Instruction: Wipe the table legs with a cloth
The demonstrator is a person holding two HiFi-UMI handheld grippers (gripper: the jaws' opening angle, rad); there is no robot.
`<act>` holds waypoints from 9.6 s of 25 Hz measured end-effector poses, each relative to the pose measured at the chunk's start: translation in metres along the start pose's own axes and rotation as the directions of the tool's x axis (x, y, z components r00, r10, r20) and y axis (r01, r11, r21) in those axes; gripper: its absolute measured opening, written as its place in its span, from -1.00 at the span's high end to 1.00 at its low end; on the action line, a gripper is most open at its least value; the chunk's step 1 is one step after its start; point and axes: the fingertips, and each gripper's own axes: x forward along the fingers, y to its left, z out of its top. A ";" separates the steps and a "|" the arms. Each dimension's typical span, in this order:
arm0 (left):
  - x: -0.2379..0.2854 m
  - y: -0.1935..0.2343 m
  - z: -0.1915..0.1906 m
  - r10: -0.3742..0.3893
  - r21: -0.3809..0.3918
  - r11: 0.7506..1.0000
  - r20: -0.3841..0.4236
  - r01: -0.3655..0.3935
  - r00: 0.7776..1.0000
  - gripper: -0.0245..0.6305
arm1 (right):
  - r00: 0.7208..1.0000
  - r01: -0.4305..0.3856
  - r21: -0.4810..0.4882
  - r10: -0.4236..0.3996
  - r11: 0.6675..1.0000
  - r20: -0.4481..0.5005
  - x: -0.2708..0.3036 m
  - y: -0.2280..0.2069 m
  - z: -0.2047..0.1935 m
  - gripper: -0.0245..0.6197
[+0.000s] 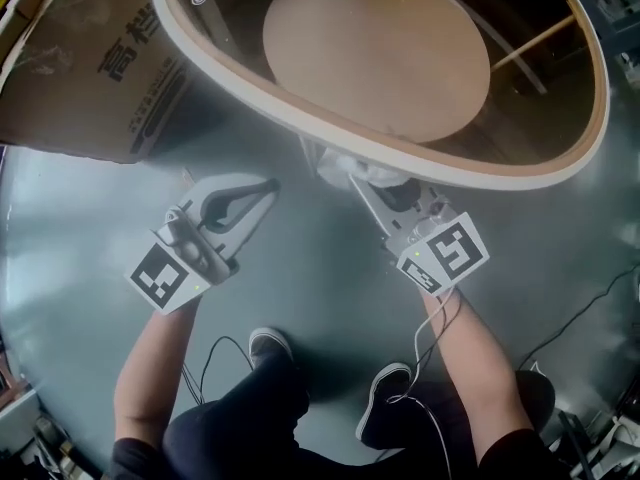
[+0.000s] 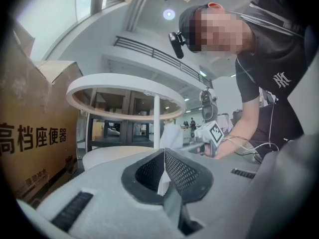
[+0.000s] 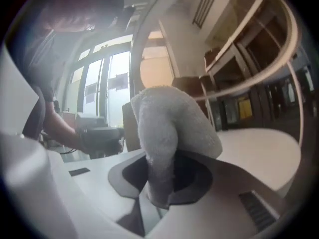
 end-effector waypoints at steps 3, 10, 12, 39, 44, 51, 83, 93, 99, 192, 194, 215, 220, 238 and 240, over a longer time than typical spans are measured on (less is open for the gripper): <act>0.002 0.002 0.011 -0.006 0.013 1.000 0.020 0.005 1.000 0.91 | 0.992 0.037 -0.048 -0.030 0.998 0.125 0.001 -0.012 0.066 0.67; -0.005 -0.002 0.019 -0.008 0.019 1.000 0.033 0.008 0.999 0.91 | 0.973 -0.074 -0.114 0.097 0.991 0.209 0.041 0.019 0.091 0.67; -0.004 -0.003 0.016 -0.012 0.018 1.000 0.026 0.012 1.000 0.91 | 0.970 -0.089 -0.157 0.121 0.984 0.212 0.037 0.027 0.085 0.67; 0.004 -0.001 -0.040 -0.067 -0.047 0.997 -0.039 0.065 0.997 0.91 | 0.989 -0.144 -0.087 0.142 0.986 -0.031 0.045 0.010 -0.103 0.67; 0.002 -0.001 -0.051 -0.077 -0.064 0.995 -0.060 0.073 0.995 0.91 | 0.983 -0.127 -0.061 0.118 0.990 -0.138 0.049 0.004 -0.148 0.67; 0.003 0.000 -0.056 -0.080 -0.062 0.995 -0.063 0.076 0.995 0.91 | 0.956 -0.112 -0.056 0.092 0.992 -0.279 0.058 -0.005 -0.197 0.67; 0.004 -0.007 -0.038 -0.089 -0.052 0.995 -0.035 0.087 0.995 0.91 | 0.954 0.028 0.303 0.065 0.953 -0.293 0.064 -0.014 -0.205 0.68; -0.002 -0.001 -0.046 -0.035 -0.113 0.993 -0.027 0.031 0.999 0.91 | 0.989 -0.149 0.227 0.149 0.962 0.021 0.052 0.015 -0.036 0.68; -0.004 -0.001 -0.029 0.000 -0.090 0.996 0.015 0.001 1.000 0.91 | 0.975 -0.159 0.014 0.154 0.987 0.159 0.037 0.035 0.061 0.68; -0.347 -0.358 0.828 -0.033 -0.168 0.984 0.154 0.059 0.988 0.91 | 0.990 0.088 0.039 -0.091 0.995 0.106 -0.418 0.524 0.774 0.68; -0.366 -0.372 0.823 -0.055 -0.180 0.980 0.146 0.081 0.988 0.91 | 0.984 0.118 0.069 -0.126 0.991 0.124 -0.438 0.543 0.773 0.68; -0.329 -0.650 0.857 -0.334 -0.083 0.938 0.029 0.336 0.942 0.91 | 0.981 -0.001 0.043 -0.007 0.999 0.194 -0.673 0.644 0.741 0.68; -0.332 -0.697 0.847 -0.381 -0.085 0.922 -0.014 0.379 0.924 0.91 | 0.996 -0.024 -0.019 0.026 1.000 0.087 -0.674 0.645 0.705 0.68; -0.439 -0.699 0.854 -0.392 -0.081 0.910 0.153 0.406 0.907 0.91 | 0.983 -0.094 0.099 0.077 0.991 0.166 -0.620 0.790 0.739 0.67; -0.459 -0.691 0.845 -0.361 -0.110 0.918 0.162 0.380 0.918 0.91 | 0.986 -0.099 0.097 0.085 0.990 0.143 -0.606 0.807 0.739 0.67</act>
